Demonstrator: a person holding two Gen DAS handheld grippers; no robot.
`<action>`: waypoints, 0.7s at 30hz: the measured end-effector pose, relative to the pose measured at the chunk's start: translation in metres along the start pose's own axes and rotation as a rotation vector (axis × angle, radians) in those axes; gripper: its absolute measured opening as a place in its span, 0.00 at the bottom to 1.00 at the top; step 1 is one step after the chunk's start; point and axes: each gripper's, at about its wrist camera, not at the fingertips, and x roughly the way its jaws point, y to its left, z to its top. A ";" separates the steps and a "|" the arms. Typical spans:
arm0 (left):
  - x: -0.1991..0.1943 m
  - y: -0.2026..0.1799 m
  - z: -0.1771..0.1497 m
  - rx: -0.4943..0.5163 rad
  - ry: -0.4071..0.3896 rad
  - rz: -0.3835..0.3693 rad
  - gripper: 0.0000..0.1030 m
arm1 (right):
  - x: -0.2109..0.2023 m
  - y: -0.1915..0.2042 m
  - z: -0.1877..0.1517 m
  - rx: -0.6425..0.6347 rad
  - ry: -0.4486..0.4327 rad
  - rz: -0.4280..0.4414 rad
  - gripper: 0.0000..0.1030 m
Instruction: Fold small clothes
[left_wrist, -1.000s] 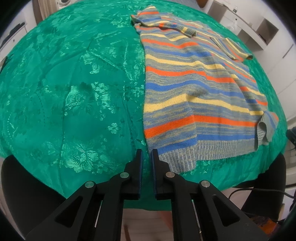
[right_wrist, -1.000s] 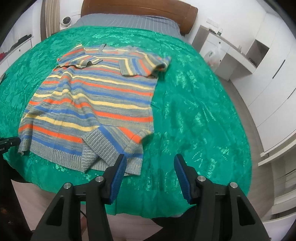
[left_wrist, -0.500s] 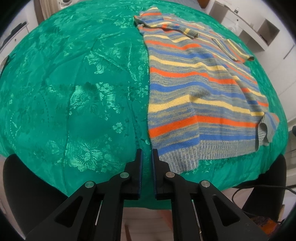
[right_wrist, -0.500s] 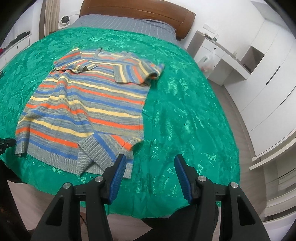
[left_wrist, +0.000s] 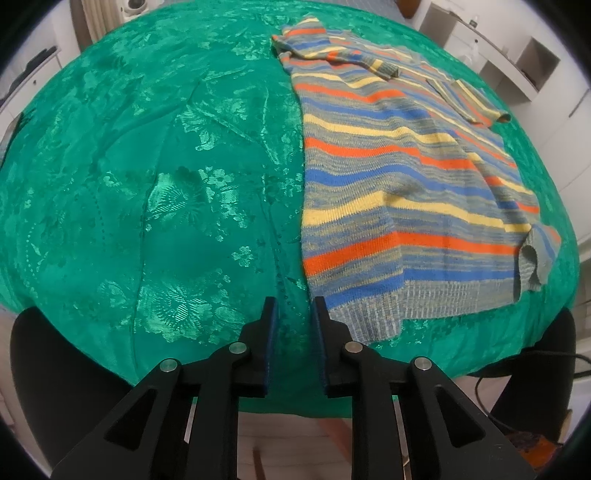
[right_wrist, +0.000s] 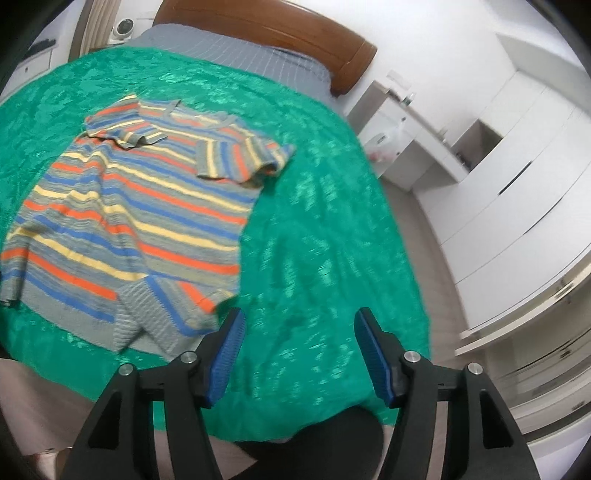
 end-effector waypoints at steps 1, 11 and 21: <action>0.000 0.000 0.000 -0.001 0.001 -0.001 0.18 | -0.001 -0.002 0.001 -0.003 -0.001 -0.010 0.59; -0.005 0.000 0.003 -0.001 -0.017 0.004 0.27 | -0.024 -0.030 0.015 0.000 -0.033 -0.103 0.70; -0.005 -0.002 0.003 -0.002 -0.025 0.007 0.38 | -0.046 -0.064 0.029 0.056 -0.066 -0.170 0.79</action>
